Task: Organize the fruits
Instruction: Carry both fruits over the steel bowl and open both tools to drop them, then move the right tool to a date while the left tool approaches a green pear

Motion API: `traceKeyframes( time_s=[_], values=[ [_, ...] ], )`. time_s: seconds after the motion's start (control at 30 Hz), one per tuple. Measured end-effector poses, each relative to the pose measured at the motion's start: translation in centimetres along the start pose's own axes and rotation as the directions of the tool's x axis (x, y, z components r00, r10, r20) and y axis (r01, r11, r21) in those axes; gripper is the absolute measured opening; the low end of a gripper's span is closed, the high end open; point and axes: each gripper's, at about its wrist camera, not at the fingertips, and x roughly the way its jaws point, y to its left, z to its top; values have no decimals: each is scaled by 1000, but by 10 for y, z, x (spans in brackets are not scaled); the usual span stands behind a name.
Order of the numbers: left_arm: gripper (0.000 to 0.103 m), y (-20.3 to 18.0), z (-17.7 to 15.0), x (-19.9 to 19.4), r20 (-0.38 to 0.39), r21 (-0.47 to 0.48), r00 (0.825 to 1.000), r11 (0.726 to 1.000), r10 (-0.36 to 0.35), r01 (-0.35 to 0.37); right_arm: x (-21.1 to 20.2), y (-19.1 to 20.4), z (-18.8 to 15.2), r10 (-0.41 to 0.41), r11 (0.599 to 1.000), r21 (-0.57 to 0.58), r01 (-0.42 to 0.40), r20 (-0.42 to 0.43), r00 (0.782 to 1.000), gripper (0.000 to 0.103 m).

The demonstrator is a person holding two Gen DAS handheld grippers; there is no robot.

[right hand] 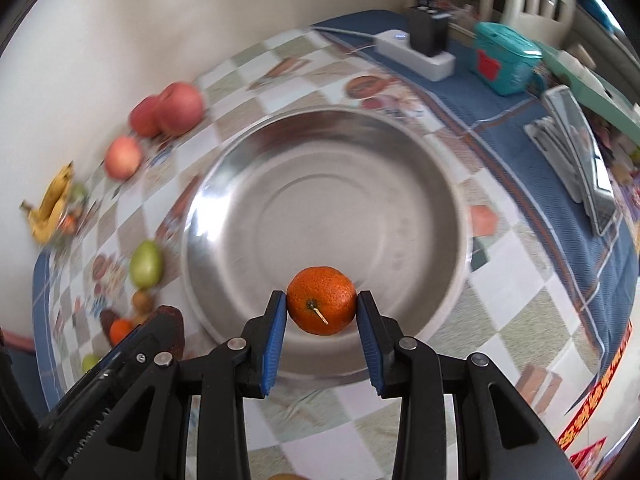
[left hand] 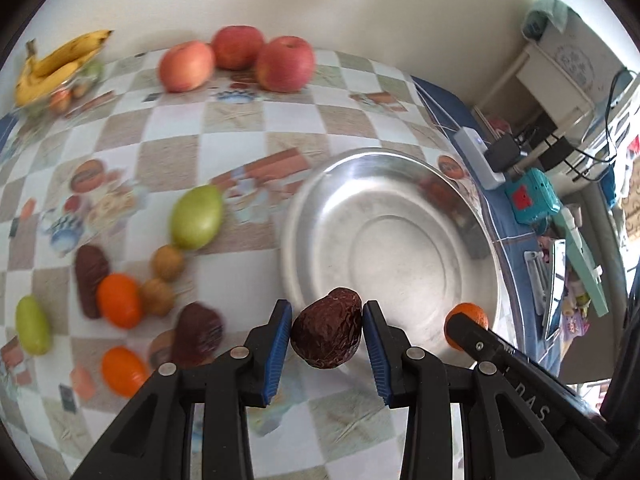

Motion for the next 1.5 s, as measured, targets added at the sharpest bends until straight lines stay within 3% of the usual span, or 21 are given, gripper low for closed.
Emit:
traceKeyframes(
  time_s=[0.2,0.27,0.3,0.4,0.5,0.57,0.67,0.73,0.77,0.83,0.97,1.1,1.33,1.5],
  values=[
    [42,-7,3,11,-16,8,1000,1000,7,-6,9,-21,8,-10,998,65,11,-27,1000,38],
    [53,-5,2,10,-18,3,1000,1000,6,-6,12,-25,9,-8,997,80,11,-35,999,38],
    [54,-3,2,9,-17,-3,1000,1000,7,-7,12,-27,9,-9,996,85,12,-36,999,39],
    [56,6,-1,4,-15,-26,1000,1000,5,-5,10,-30,8,-2,996,94,5,-33,999,52],
    [72,19,-5,-5,-10,-42,999,999,31,-31,8,-28,7,4,997,76,-2,-30,1000,55],
    [88,32,-7,-12,-1,-64,998,996,69,-69,10,-25,7,12,998,66,-9,-34,999,73],
    [103,57,-11,-23,10,-110,990,984,140,-138,10,-22,5,13,999,47,-12,-19,1000,83],
    [103,77,-15,-31,19,-154,984,973,179,-174,9,-18,4,5,1000,18,-4,-2,1000,86],
    [103,86,-17,-35,22,-170,979,966,201,-194,8,-17,3,2,1000,6,-2,5,1000,95],
    [103,106,-22,-43,23,-198,965,947,262,-253,7,-12,1,2,1000,-18,-2,18,1000,99],
    [103,149,-36,-55,-45,-256,917,883,396,-394,2,-1,-2,7,997,-75,-3,47,999,100],
    [103,187,-49,-66,-88,-327,911,852,403,-409,3,9,-5,24,993,-121,-18,47,999,100],
    [103,226,-56,-79,-102,-398,882,794,459,-459,10,28,-17,6,977,-214,0,27,1000,100],
    [103,244,-53,-85,-102,-441,885,777,454,-450,12,43,-24,21,968,-249,-17,14,1000,100]
  ],
)
